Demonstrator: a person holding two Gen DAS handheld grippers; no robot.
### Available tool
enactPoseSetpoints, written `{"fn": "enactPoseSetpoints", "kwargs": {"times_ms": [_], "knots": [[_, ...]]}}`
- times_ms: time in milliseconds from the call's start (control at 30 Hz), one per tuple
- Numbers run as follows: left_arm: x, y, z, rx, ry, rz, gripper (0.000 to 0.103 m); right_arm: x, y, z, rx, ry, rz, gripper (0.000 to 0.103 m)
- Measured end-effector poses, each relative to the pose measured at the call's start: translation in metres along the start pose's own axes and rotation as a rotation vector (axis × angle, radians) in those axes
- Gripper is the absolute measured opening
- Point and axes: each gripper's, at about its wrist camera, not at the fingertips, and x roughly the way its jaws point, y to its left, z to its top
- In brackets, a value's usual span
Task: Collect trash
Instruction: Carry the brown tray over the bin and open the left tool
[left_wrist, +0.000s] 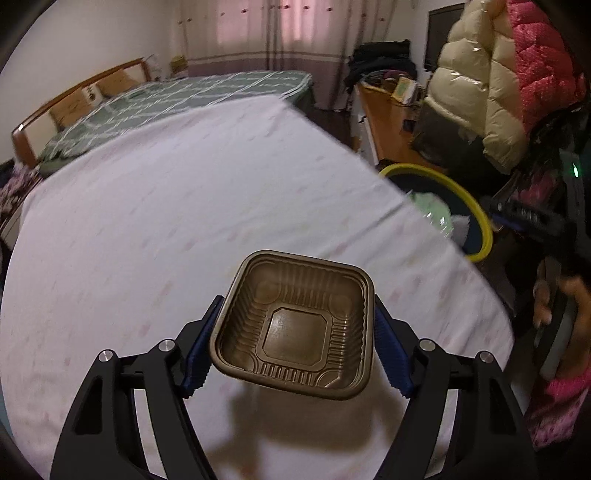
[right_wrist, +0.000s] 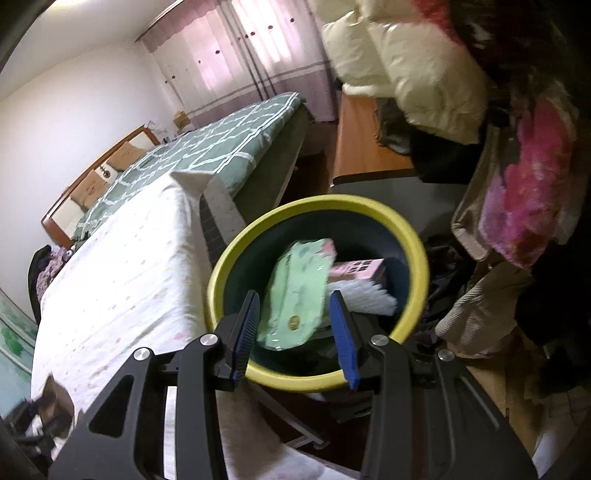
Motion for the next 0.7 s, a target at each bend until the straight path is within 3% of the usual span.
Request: {"fn": "enactPoseSetpoints", "kwargs": {"times_ms": [233,433,700], "knots": [[0.034,-0.057,0.070,0.095,-0.009,-0.079,0.074,-0.010,-0.034,0.005,0.033,-0.026,-0.036,0.038],[0.077,-0.116,0.110,0.182,0.014,-0.116,0.074,-0.017,-0.060,0.006,0.055,-0.036,-0.066,0.040],[0.132,-0.184,0.127,0.259,0.088,-0.166,0.074,-0.027,-0.084,0.007,0.081,-0.049,-0.105,0.041]]}}
